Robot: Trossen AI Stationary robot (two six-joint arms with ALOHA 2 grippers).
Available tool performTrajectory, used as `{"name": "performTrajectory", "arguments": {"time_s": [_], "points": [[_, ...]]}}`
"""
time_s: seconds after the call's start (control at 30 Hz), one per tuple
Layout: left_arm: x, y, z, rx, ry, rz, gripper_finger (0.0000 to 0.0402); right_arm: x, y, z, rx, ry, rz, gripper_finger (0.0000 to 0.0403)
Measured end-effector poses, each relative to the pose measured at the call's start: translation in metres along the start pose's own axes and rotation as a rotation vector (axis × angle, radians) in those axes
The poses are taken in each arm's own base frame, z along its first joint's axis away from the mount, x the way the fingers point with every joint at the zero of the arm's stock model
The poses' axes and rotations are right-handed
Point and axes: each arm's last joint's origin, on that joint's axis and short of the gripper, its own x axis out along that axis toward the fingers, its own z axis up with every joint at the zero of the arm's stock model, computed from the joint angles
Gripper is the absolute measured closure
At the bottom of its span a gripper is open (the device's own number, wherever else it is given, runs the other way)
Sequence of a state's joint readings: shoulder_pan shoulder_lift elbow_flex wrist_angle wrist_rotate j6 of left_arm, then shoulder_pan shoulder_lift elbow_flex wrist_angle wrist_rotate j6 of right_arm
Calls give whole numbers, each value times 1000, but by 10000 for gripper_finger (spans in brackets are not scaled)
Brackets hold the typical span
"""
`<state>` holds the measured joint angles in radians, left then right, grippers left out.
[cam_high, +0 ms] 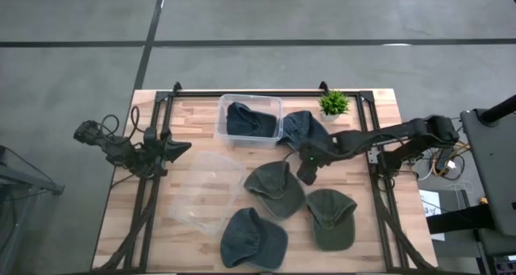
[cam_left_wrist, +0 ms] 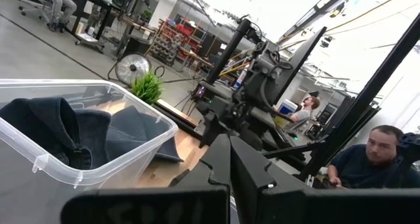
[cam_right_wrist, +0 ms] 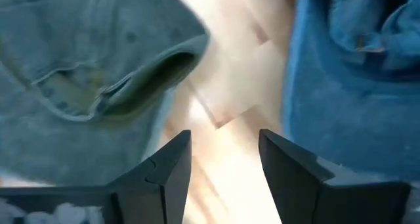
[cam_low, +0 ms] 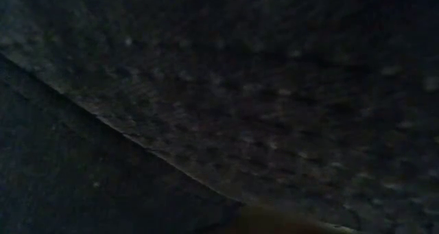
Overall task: Pick & Place hat
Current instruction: Put the top blue cap into the top transparent bin
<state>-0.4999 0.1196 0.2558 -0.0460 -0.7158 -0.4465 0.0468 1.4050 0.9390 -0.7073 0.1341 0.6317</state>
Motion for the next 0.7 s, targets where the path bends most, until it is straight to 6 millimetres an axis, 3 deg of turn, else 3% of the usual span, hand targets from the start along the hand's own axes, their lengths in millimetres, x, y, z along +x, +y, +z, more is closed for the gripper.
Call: {"name": "performTrajectory", "arguments": {"time_s": [0.33,0.7], "points": [[0,0,0,-1,0,0,399,32,-24,23,-38,61,-117,232],[0,0,0,-11,0,0,399,49,-20,41,-118,112,-142,232]]}}
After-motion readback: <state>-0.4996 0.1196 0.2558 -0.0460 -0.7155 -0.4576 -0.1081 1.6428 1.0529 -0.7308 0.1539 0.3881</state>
